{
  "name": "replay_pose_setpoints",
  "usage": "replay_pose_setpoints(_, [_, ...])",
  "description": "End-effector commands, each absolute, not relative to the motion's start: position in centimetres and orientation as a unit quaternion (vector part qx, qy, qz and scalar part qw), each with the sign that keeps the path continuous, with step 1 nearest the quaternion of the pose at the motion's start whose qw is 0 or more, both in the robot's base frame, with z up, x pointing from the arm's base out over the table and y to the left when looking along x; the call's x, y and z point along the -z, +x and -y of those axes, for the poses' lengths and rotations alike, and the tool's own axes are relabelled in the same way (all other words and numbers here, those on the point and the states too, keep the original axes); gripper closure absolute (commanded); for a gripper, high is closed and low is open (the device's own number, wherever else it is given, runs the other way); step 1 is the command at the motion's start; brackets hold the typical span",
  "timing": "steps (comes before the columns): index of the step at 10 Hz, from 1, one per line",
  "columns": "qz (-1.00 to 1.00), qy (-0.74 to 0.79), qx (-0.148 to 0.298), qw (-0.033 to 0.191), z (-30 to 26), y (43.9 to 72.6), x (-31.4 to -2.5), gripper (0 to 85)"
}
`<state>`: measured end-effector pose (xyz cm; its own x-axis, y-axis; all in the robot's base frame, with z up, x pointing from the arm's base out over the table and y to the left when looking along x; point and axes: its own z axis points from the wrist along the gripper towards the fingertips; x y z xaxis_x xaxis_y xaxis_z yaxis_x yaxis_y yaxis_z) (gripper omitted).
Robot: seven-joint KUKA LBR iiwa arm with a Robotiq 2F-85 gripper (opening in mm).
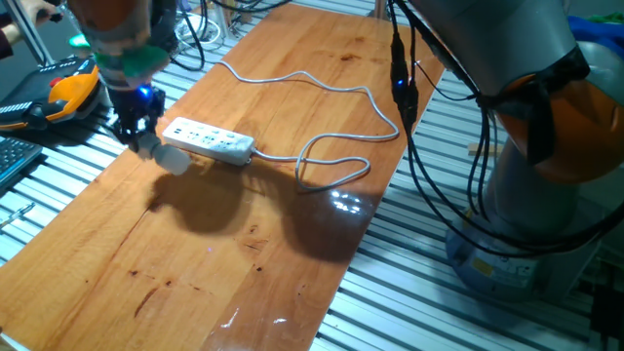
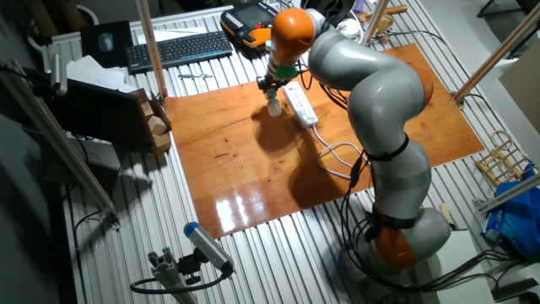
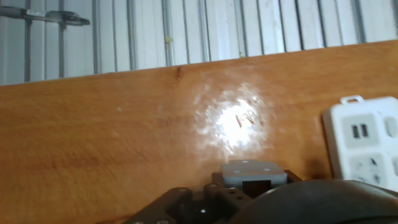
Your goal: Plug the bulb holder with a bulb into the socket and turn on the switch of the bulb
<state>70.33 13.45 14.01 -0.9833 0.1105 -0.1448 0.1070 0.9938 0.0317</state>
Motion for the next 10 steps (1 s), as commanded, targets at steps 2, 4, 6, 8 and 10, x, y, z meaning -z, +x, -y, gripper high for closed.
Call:
replay_pose_setpoints(2, [-0.993,0.104,-0.009,0.059,-12.5,69.4,-14.9,85.0])
replay_pose_setpoints(4, [-0.989,0.132,-0.015,0.057,-11.4,68.3,-15.3,85.0])
replay_pose_setpoints(6, [-0.986,0.154,-0.013,0.06,-10.2,67.4,-15.2,85.0])
replay_pose_setpoints(8, [-0.98,0.189,-0.016,0.06,-8.9,66.4,-14.8,85.0])
replay_pose_setpoints(10, [-0.97,0.237,-0.021,0.057,-7.9,65.4,-14.6,85.0])
